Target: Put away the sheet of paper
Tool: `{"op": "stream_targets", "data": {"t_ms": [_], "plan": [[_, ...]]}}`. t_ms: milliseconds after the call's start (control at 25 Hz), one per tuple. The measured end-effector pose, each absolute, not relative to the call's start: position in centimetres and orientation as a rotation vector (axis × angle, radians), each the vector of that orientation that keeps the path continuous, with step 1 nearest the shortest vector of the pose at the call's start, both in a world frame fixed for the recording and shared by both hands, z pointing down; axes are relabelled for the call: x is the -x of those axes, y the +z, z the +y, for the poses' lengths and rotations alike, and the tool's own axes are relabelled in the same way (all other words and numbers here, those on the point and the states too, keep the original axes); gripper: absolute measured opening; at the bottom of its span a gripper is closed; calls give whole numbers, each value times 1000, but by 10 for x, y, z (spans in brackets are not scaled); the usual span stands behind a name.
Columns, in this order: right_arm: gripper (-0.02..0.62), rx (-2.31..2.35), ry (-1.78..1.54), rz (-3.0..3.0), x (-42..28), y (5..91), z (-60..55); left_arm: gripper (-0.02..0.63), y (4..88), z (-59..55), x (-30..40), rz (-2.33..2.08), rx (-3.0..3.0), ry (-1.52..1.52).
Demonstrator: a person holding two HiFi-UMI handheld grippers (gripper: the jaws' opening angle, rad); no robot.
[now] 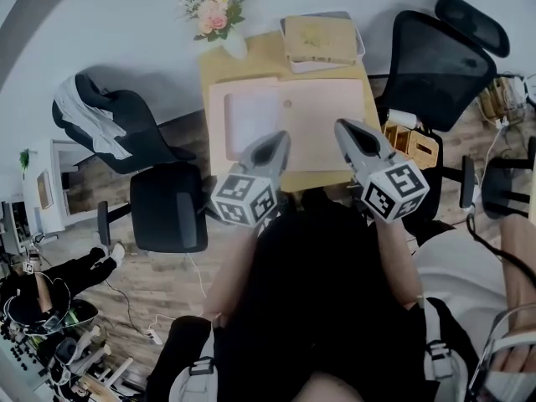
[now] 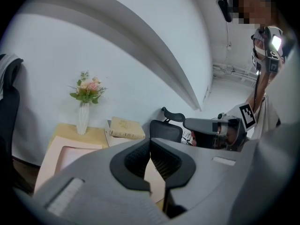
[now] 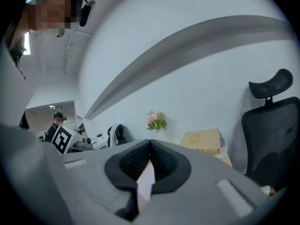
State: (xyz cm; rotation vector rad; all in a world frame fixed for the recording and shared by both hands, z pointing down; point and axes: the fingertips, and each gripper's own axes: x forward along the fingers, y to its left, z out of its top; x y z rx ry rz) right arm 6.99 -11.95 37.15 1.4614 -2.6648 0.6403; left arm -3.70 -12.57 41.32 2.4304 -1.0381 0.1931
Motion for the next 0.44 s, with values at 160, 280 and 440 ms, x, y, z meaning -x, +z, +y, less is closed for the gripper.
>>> {"op": "stream_targets", "data": {"t_ms": [160,280,440], "plan": [[3,-1461,626,-2667,-70,371,-118,9,412,-124,37,-1045,-2437,192],[3,-1458,622,-2664,-68,372,-117,9,413,-122,39,-1049,-2433,196],[3,-1455,630,-2658,-66,374,-116,9,414,-120,42,-1050,-2429,201]]}}
